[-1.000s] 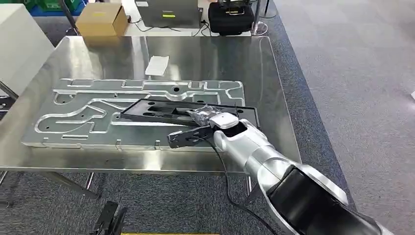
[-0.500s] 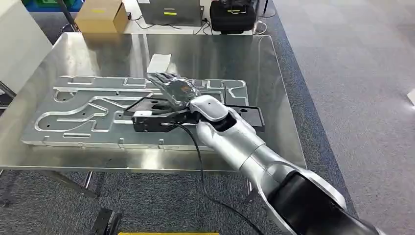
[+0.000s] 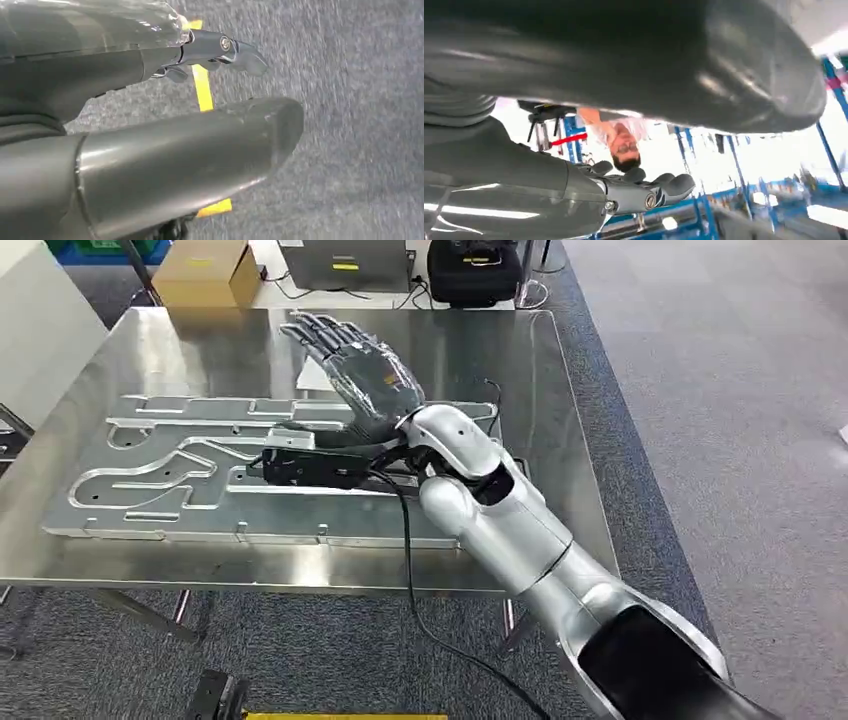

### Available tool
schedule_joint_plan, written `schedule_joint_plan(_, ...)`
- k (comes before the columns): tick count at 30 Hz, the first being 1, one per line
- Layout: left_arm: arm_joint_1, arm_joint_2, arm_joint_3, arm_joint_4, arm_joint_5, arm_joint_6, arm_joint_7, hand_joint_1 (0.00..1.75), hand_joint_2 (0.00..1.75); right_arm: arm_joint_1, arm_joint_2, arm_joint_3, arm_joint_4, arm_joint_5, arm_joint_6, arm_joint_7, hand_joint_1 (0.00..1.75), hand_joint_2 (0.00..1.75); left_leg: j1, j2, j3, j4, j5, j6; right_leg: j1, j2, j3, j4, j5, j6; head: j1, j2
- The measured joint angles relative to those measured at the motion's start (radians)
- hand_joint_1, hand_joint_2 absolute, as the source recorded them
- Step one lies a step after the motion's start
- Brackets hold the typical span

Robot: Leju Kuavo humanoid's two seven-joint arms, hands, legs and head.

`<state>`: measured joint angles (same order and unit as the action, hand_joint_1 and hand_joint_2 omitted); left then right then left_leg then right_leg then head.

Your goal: Take the parts from the cabinet and place them on the table.

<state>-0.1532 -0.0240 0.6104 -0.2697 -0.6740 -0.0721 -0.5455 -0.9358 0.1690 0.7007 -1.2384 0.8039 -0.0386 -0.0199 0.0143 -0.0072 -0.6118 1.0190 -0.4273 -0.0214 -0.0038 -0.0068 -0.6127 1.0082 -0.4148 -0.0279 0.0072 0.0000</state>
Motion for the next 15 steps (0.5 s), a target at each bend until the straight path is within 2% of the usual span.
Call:
schedule_joint_plan(1, 0.003, -0.003, 0.004, 0.0, 0.007, -0.003, -0.006, 0.0, 0.0, 0.023, 0.003, -0.016, -0.026, -0.104, 0.006, -0.026, 0.0, 0.0, -0.002, 0.002, -0.006, 0.03, -0.032, -0.004, 0.0, 0.0, 0.003, -0.004, 0.003, -0.005, -0.002, 0.0)
schedule_joint_plan(3, 0.008, -0.003, 0.017, 0.0, 0.017, -0.01, -0.027, 0.0, 0.0, 0.1, 0.011, -0.058, -0.075, -0.445, 0.075, -0.089, 0.0, 0.0, 0.001, 0.002, -0.059, 0.17, -0.118, -0.011, 0.001, -0.001, 0.001, -0.004, 0.004, -0.007, -0.006, 0.0)
schedule_joint_plan(4, 0.013, -0.003, 0.024, 0.0, 0.022, -0.01, -0.034, 0.0, 0.0, 0.155, 0.011, -0.078, -0.098, -0.618, 0.107, -0.12, 0.0, 0.0, 0.001, 0.002, -0.085, 0.239, -0.148, -0.013, 0.002, -0.002, 0.001, -0.004, 0.004, -0.008, -0.005, 0.0)
schedule_joint_plan(5, 0.02, -0.003, 0.031, 0.0, 0.029, -0.01, -0.041, 0.0, 0.0, 0.219, 0.008, -0.1, -0.127, -0.773, 0.118, -0.155, 0.0, 0.0, 0.001, 0.002, -0.101, 0.284, -0.163, -0.015, 0.003, -0.004, -0.001, -0.003, 0.004, -0.008, -0.005, 0.0)
schedule_joint_plan(6, 0.029, -0.003, 0.039, 0.0, 0.037, -0.01, -0.045, 0.0, 0.0, 0.277, 0.002, -0.116, -0.153, -0.869, 0.119, -0.184, 0.0, 0.0, 0.001, 0.002, -0.093, 0.278, -0.154, -0.015, 0.003, -0.005, -0.003, -0.002, 0.004, -0.008, -0.005, 0.0)
schedule_joint_plan(7, 0.039, -0.003, 0.051, 0.0, 0.047, -0.01, -0.055, 0.0, 0.0, 0.339, -0.014, -0.133, -0.187, -0.927, 0.114, -0.219, 0.0, 0.0, 0.001, 0.002, -0.065, 0.232, -0.128, -0.014, 0.003, -0.005, -0.005, 0.001, 0.004, -0.008, -0.006, 0.0)
schedule_joint_plan(8, 0.049, -0.003, 0.062, 0.0, 0.059, -0.01, -0.065, 0.0, 0.0, 0.409, -0.034, -0.145, -0.227, -0.924, 0.105, -0.255, 0.0, 0.0, 0.002, 0.002, -0.018, 0.153, -0.091, -0.013, 0.003, -0.006, -0.006, 0.003, 0.004, -0.007, -0.006, 0.0)
schedule_joint_plan(9, 0.06, -0.001, 0.078, 0.0, 0.073, -0.01, -0.079, 0.0, 0.0, 0.493, -0.061, -0.161, -0.276, -0.896, 0.095, -0.296, 0.0, 0.0, 0.002, 0.002, 0.045, 0.048, -0.051, -0.01, 0.002, -0.007, -0.006, 0.006, 0.003, -0.005, -0.005, 0.0)
schedule_joint_plan(10, 0.07, 0.0, 0.095, 0.001, 0.084, -0.01, -0.09, 0.0, 0.0, 0.591, -0.084, -0.179, -0.323, -0.865, 0.079, -0.333, 0.0, 0.0, 0.002, -0.002, 0.076, -0.019, -0.064, -0.003, 0.003, -0.009, -0.006, 0.008, 0.003, 0.0, -0.006, 0.0)
schedule_joint_plan(11, 0.082, 0.0, 0.11, 0.002, 0.098, -0.01, -0.103, 0.0, 0.0, 0.697, -0.106, -0.208, -0.384, -0.825, 0.05, -0.375, 0.0, 0.0, -0.006, -0.004, 0.08, -0.017, -0.05, 0.005, 0.01, -0.01, -0.005, 0.009, 0.001, 0.008, -0.005, 0.0)
schedule_joint_plan(12, 0.096, 0.0, 0.13, 0.002, 0.106, -0.009, -0.11, 0.0, 0.0, 0.817, -0.121, -0.239, -0.431, -0.799, 0.029, -0.407, 0.0, 0.0, -0.006, -0.005, 0.079, -0.012, -0.05, 0.013, 0.01, -0.012, -0.003, 0.008, 0.002, 0.014, -0.003, 0.0)
schedule_joint_plan(14, 0.126, 0.002, 0.169, 0.002, 0.104, -0.008, -0.115, 0.0, 0.0, 1.019, -0.137, -0.335, -0.518, -0.787, 0.033, -0.468, 0.0, 0.0, -0.008, -0.007, 0.077, -0.012, -0.046, 0.022, 0.007, -0.012, -0.001, 0.005, 0.009, 0.024, -0.004, 0.0)
schedule_joint_plan(15, 0.135, 0.002, 0.189, 0.002, 0.097, -0.008, -0.115, 0.0, 0.0, 1.101, -0.136, -0.397, -0.558, -0.784, 0.057, -0.493, 0.0, 0.0, 0.0, -0.003, 0.077, -0.023, -0.033, 0.038, 0.008, -0.008, -0.006, 0.01, 0.001, 0.031, -0.004, 0.0)
